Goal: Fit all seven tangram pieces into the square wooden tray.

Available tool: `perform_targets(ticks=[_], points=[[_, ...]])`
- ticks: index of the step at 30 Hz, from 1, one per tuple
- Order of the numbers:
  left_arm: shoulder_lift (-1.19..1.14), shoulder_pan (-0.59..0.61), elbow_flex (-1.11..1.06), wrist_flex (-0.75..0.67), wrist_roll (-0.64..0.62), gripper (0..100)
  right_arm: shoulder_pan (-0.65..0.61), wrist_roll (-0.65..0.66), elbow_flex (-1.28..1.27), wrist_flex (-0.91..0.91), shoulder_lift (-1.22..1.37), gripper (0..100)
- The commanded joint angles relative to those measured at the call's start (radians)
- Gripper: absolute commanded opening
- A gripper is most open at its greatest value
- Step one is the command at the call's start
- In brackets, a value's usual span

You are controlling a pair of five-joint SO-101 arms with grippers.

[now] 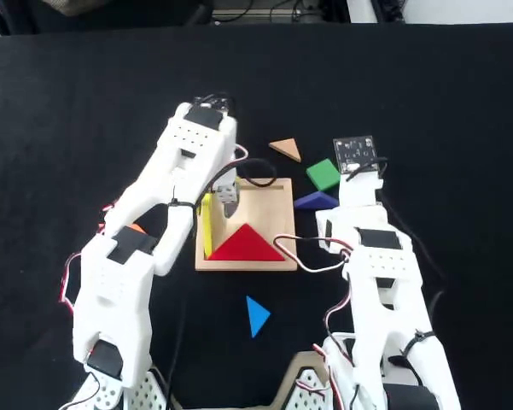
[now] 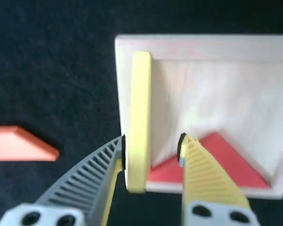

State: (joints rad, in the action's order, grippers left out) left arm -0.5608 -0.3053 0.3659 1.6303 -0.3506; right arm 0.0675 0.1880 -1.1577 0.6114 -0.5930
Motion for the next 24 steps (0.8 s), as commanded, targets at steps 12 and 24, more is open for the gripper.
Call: perform_targets(ticks=[12, 24], points=[[0.025, -0.145, 0.085, -0.008, 0.017, 20, -0.011, 0.020, 0.008, -0.014, -0.038, 1.2], [-0.043, -0.127, 0.081, -0.276, 0.018, 20, 0.066, 0.020, 0.016, -0.017, -0.042, 1.2]])
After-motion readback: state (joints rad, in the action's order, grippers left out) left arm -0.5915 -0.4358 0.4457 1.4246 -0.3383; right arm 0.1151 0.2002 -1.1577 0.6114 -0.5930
